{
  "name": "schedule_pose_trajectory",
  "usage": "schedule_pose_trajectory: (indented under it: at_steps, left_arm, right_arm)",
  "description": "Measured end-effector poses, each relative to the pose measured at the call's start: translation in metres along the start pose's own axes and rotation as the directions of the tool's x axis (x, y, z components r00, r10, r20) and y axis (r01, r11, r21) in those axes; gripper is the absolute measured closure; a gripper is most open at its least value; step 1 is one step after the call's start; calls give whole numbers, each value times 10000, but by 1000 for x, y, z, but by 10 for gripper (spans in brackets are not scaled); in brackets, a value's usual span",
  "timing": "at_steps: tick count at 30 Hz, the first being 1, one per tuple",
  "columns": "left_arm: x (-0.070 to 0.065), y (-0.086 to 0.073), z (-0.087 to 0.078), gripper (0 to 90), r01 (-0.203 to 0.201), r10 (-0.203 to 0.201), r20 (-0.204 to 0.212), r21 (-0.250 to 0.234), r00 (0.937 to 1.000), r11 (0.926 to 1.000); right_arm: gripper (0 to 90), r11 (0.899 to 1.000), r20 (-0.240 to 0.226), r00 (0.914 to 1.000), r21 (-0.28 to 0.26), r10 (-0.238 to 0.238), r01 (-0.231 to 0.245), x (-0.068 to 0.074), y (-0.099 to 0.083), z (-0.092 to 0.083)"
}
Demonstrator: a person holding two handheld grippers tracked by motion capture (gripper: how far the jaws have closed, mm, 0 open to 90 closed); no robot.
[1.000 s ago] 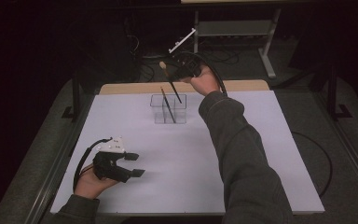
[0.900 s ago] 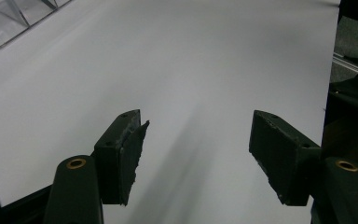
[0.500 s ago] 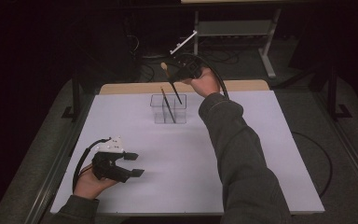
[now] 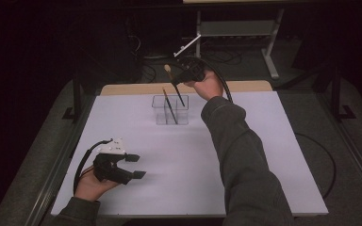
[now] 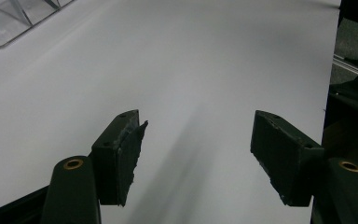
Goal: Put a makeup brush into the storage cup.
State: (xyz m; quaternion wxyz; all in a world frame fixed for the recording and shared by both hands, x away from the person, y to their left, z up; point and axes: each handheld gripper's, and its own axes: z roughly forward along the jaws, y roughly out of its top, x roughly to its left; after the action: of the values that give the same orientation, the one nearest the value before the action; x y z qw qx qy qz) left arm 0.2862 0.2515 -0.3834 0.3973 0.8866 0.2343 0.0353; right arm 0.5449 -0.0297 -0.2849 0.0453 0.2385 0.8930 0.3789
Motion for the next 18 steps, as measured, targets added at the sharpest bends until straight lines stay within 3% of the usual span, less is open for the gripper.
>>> schedule_pose_trajectory:
  at_steps: [18]
  left_arm:
    - [1,0,0,324,-30,30,0,34,10000,10000]
  right_arm:
    - [828,9999,114,9999,-105,91,-90,0,-8,5]
